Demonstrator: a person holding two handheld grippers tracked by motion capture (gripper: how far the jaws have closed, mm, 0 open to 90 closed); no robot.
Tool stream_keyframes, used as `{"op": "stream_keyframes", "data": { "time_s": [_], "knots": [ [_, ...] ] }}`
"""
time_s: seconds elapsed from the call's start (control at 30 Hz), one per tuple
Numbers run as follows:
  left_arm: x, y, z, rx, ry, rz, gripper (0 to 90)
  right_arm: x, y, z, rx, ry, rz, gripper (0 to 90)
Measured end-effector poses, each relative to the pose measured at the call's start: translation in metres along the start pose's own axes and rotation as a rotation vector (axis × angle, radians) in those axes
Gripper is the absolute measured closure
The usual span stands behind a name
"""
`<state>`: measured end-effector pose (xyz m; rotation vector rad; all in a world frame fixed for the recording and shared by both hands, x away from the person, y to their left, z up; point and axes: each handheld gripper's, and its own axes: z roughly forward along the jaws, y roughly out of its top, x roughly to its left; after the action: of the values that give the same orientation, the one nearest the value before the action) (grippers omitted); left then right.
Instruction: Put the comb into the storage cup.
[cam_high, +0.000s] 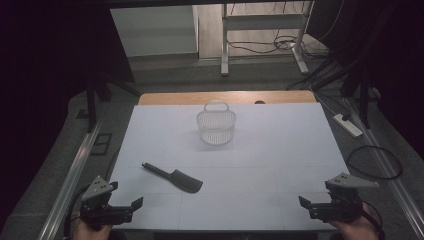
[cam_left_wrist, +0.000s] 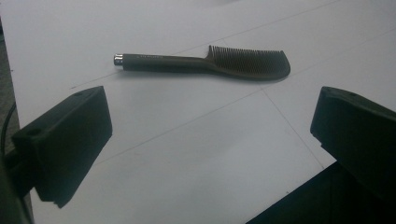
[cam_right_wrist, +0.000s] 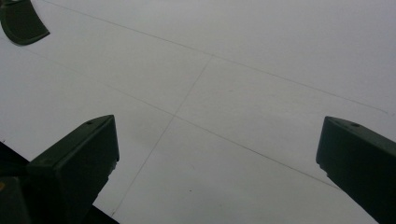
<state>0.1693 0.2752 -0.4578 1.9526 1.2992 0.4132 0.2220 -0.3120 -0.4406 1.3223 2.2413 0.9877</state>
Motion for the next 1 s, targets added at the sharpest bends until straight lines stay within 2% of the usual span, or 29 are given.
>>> {"op": "stream_keyframes", "data": {
  "time_s": [0.23,0.9,1.0],
  "knots": [
    [0.0014,-0.0005,-0.0002,0.001,-0.009,-0.005,0.0,0.0034,0.0000,-0.0007,-0.008,-0.008,-0.028,0.0],
    [0.0046,-0.0002,0.0002,0.018,-0.020,-0.039,0.0,0.0032,0.0011,0.0004,-0.009,-0.004,-0.028,0.0],
    [0.0046,0.0020,0.0017,0.020,-0.017,-0.034,0.0,0.0033,0.0012,0.0008,-0.006,-0.003,-0.031,0.0]
  ]
}}
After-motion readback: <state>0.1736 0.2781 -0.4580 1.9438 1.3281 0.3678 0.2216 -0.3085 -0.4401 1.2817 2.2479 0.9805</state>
